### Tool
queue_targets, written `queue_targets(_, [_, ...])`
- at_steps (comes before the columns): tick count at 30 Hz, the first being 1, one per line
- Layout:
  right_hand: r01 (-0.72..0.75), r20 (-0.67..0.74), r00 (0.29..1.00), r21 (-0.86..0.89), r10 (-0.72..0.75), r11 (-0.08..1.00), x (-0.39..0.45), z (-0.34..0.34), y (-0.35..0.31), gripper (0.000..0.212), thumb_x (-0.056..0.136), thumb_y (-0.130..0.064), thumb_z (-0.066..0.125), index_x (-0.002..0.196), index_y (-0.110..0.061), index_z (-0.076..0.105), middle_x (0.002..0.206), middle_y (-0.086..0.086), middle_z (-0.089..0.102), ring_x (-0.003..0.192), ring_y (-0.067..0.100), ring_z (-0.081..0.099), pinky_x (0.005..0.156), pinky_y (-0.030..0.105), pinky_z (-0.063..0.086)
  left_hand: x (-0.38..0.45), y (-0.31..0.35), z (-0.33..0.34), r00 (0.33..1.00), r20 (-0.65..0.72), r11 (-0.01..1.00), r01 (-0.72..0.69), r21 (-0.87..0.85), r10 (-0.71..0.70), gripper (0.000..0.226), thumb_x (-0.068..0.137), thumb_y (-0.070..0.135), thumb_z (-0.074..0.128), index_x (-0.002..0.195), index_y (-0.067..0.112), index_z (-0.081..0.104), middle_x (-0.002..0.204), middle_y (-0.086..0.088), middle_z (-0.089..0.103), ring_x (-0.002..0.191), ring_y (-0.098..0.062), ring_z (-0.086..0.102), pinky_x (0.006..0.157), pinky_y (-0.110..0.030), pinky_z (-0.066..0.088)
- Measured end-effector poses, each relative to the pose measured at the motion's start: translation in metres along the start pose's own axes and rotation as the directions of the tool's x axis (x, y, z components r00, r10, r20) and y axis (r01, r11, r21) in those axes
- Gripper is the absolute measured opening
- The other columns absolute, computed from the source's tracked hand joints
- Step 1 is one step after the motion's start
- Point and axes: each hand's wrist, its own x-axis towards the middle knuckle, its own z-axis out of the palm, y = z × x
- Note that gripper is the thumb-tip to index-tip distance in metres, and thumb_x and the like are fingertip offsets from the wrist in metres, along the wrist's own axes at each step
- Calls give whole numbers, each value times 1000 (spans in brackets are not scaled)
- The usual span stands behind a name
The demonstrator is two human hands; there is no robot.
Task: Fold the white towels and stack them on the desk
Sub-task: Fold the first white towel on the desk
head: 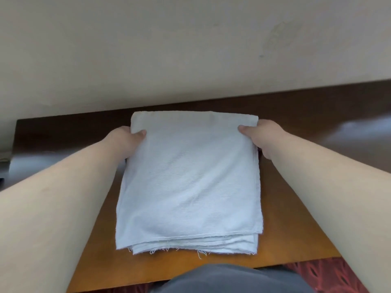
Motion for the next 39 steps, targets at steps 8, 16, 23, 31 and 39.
queue_targets(8, [78, -114, 989, -143, -94, 987, 37, -10, -34, 65, 84, -63, 55, 130, -18, 60, 130, 4, 62, 113, 29, 61, 101, 41, 50, 11, -1, -3, 989, 114, 932, 132, -336, -99, 39, 88, 47, 69, 114, 20, 59, 105, 0, 68, 92, -18, 67, 71, -35, 58])
queue_targets(16, [31, -99, 994, -116, -43, 993, 48, -7, -33, 66, 92, -58, 55, 147, -22, 48, 147, 0, 52, 126, 28, 53, 108, 36, 43, 31, 12, 4, 984, -101, 978, 128, -162, -146, 81, 82, 78, 43, 131, 14, 53, 99, -8, 62, 81, -25, 62, 62, -32, 55])
queue_targets(23, [67, -157, 985, -76, -78, 995, 49, -11, -20, 39, 97, -43, 53, 125, -18, 64, 116, 6, 66, 107, 31, 62, 100, 38, 50, 39, 18, -1, 966, -92, 897, 186, -401, -241, 34, 102, 44, 46, 110, 15, 60, 101, -4, 64, 71, -13, 59, 54, -29, 47])
queue_targets(31, [29, -109, 993, -178, -49, 984, 52, -17, -23, 64, 93, -52, 60, 145, -16, 51, 140, 8, 58, 122, 33, 58, 104, 41, 49, 46, 10, 10, 916, -381, 958, -209, -195, 122, 24, 89, 45, 66, 106, 29, 60, 98, -2, 62, 81, -19, 58, 71, -30, 47])
queue_targets(39, [115, -173, 975, -131, -137, 985, 25, -21, -10, 44, 81, -51, 69, 114, -27, 54, 98, -13, 63, 90, 13, 64, 80, 30, 53, 39, 17, 31, 936, -341, 930, -200, -308, 89, 71, 80, 55, 69, 139, 23, 47, 122, 4, 59, 106, -15, 59, 92, -32, 51])
